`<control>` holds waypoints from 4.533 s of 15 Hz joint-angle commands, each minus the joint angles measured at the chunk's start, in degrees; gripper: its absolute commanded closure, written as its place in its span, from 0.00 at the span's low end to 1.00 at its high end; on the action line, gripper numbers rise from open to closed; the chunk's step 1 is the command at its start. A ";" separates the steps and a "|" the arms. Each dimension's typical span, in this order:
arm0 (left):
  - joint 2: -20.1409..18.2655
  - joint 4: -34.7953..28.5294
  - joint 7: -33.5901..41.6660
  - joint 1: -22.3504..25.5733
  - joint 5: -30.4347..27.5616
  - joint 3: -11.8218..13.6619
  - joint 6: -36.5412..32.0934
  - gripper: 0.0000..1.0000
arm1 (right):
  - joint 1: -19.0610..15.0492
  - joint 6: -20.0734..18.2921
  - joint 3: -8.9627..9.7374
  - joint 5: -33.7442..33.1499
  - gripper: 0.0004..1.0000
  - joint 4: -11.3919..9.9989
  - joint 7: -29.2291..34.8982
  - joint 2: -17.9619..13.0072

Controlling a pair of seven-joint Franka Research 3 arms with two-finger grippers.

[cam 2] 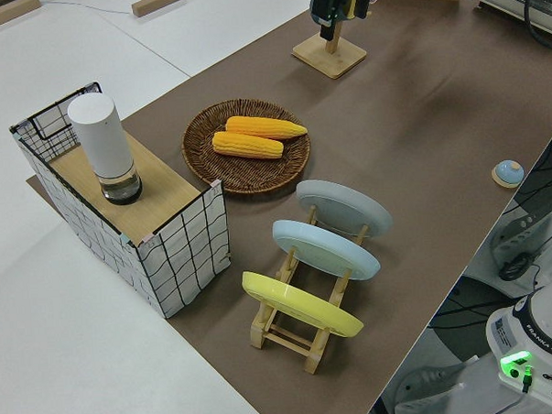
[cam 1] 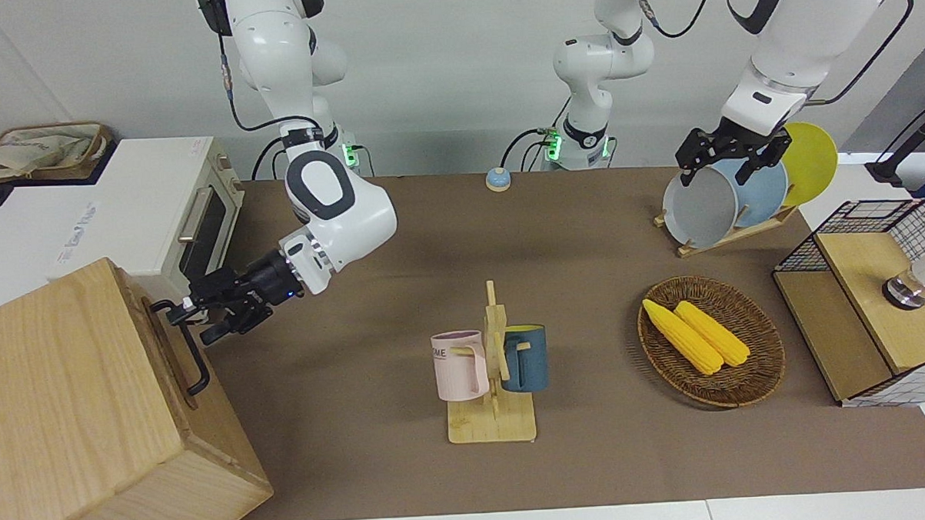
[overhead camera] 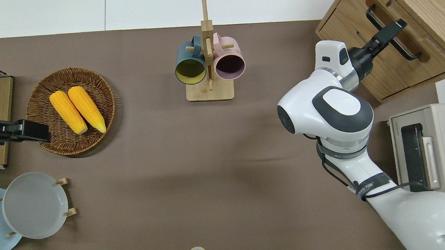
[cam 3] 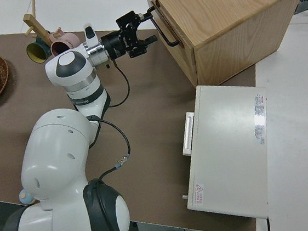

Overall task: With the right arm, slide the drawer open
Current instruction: 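Close the right gripper on the black drawer handle, then pull the handle toward the robot with the right gripper, sliding the drawer out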

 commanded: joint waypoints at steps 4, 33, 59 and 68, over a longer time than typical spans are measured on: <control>-0.17 0.58 -0.60 -0.30 1.03 -0.03 -1.05 0.01 | -0.84 0.90 0.68 -4.27 0.01 -2.05 2.50 -0.52; -0.26 0.49 -0.60 -0.30 1.03 -0.03 -1.05 0.01 | 3.02 -5.50 1.21 -2.18 1.00 -1.53 2.59 0.88; -0.26 0.58 -0.60 -0.30 1.03 -0.03 -1.05 0.01 | 20.69 -31.08 5.34 8.73 1.00 5.06 -3.91 3.70; -0.26 0.49 -0.60 -0.39 1.03 -0.03 -1.05 0.01 | 23.51 -33.55 5.25 9.34 1.00 6.38 -4.62 4.92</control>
